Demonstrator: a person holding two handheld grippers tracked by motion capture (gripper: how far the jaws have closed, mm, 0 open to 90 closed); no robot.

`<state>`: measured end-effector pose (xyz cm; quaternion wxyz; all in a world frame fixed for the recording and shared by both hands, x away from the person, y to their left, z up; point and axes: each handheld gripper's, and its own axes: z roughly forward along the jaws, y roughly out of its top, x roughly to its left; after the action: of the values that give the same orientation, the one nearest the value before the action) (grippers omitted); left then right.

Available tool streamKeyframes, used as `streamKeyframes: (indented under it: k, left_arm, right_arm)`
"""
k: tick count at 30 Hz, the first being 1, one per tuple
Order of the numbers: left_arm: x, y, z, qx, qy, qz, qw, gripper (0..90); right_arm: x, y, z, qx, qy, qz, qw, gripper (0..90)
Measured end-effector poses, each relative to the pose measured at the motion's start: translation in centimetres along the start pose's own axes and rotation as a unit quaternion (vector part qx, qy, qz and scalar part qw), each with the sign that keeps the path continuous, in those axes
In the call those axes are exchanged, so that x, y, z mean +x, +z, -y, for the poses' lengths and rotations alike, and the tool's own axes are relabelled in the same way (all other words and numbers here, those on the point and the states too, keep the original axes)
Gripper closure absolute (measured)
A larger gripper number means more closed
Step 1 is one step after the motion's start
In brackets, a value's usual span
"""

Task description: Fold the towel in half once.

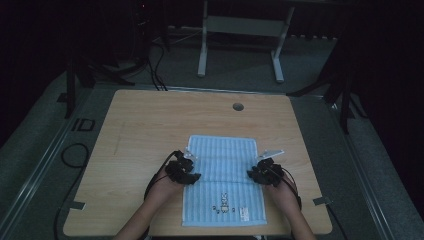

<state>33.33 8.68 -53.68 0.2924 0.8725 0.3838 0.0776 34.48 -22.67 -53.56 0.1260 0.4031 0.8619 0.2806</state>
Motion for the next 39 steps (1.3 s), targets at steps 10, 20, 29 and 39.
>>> streamKeyframes:
  k: [10, 20, 29, 39]
  left_arm:
    - [2.0, -1.3, 1.4, 0.006, -0.012, -0.006, 0.9999, 54.6]
    - [3.7, -3.0, 0.0, -0.010, -0.029, -0.036, 0.9989, 47.5]
    - [8.0, -2.8, -3.1, -0.029, -0.059, -0.056, 0.9963, 45.0]
    - [10.6, 0.1, -4.7, -0.010, -0.117, -0.083, 0.9896, 41.8]
  right_arm:
    - [1.8, 1.5, -2.0, 0.000, -0.010, -0.007, 0.9999, 67.7]
    - [1.7, 0.7, -3.3, -0.005, -0.012, -0.009, 0.9999, 62.2]
    - [-1.2, 0.9, -8.4, -0.011, 0.020, 0.002, 0.9997, 56.9]
    - [-4.3, 4.2, -11.7, 0.028, 0.089, 0.016, 0.9955, 51.0]
